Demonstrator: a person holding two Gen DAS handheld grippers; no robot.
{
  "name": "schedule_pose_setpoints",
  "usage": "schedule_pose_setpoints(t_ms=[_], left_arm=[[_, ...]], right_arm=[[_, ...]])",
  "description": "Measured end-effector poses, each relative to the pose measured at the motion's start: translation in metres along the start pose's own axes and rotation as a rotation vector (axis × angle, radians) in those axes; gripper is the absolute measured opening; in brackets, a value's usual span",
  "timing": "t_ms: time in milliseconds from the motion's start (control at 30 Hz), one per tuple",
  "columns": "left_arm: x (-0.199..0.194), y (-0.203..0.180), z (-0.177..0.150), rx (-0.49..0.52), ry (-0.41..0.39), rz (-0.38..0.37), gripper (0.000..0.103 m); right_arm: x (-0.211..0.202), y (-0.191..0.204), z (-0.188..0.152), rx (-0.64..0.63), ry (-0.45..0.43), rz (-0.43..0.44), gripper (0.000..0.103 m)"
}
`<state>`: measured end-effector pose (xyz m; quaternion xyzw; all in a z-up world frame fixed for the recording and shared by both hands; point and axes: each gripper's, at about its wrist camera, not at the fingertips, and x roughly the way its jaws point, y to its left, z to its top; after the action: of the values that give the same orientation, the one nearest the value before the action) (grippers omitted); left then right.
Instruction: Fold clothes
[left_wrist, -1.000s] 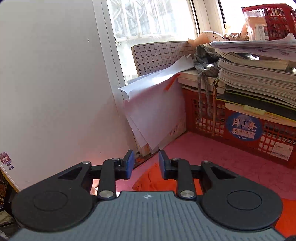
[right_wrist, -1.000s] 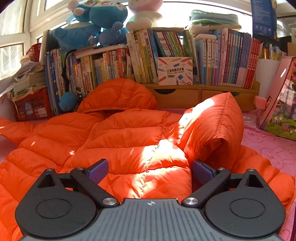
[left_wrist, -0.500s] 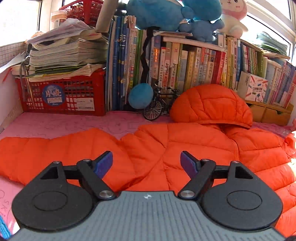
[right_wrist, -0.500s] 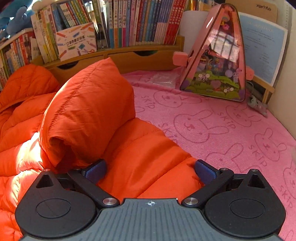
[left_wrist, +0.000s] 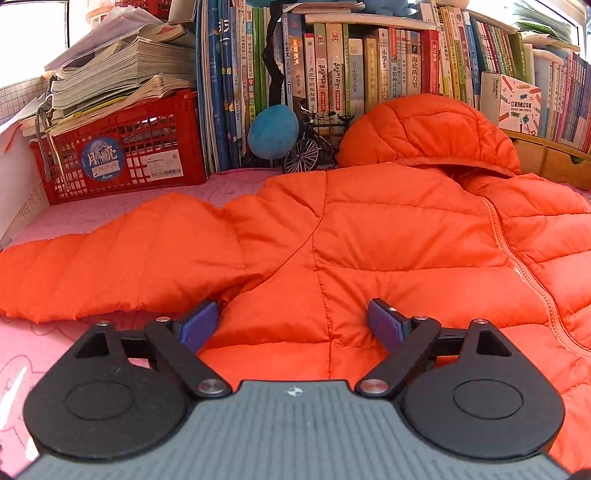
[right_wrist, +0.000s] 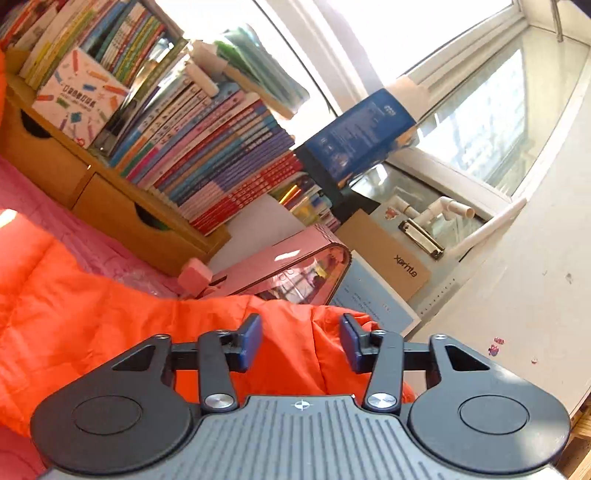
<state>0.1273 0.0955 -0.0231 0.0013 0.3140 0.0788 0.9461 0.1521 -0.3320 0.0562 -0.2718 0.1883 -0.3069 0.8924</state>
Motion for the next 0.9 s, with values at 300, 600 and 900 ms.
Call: schedule_pose_setpoints(t_ms=[300, 600, 900], left_arm=[[-0.008, 0.006, -0.01, -0.017, 0.029, 0.049, 0.093], [-0.027, 0.031, -0.029, -0.118, 0.046, 0.068, 0.094], [-0.046, 0.018, -0.011, -0.039, 0.046, -0.02, 0.094]], right_arm=[[-0.067, 0.005, 0.003, 0.355, 0.102, 0.887, 0.085], [-0.13, 0.14, -0.003, 0.004, 0.114, 1.015, 0.06], [-0.083, 0.113, 0.006, 0.256, 0.119, 0.978, 0.068]])
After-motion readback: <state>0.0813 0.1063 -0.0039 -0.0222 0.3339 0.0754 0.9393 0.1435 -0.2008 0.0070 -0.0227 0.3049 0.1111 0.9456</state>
